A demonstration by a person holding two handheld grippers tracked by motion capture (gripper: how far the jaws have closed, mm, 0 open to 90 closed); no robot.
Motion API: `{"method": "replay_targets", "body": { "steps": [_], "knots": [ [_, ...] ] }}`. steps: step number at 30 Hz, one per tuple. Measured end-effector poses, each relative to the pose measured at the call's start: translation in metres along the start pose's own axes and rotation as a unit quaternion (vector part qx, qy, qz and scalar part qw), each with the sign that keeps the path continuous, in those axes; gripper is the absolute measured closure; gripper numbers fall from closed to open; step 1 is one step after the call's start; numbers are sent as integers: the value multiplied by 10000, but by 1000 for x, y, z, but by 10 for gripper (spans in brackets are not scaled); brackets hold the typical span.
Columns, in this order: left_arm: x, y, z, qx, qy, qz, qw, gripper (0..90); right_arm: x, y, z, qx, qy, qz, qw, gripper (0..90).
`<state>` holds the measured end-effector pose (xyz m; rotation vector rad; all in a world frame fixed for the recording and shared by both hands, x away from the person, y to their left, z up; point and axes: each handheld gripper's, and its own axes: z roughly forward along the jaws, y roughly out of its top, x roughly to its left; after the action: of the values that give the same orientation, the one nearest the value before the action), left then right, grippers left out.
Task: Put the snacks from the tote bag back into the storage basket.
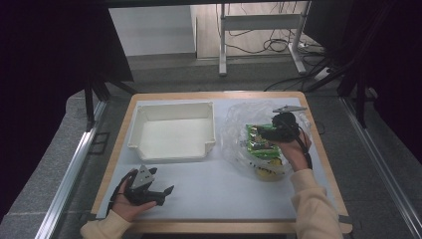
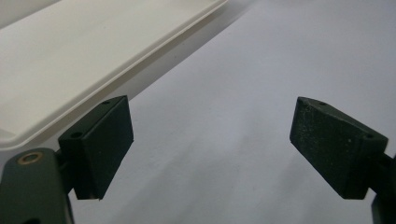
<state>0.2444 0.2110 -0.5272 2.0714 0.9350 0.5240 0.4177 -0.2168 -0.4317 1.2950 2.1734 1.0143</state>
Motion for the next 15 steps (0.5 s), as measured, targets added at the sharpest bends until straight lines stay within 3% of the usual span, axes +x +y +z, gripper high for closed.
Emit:
{"method": "replay_targets", "body": {
  "steps": [15],
  "knots": [
    [-1,0,0,29,41,2,10000,132,-25,-9,25,667,-144,339,9971,338]
  ]
}}
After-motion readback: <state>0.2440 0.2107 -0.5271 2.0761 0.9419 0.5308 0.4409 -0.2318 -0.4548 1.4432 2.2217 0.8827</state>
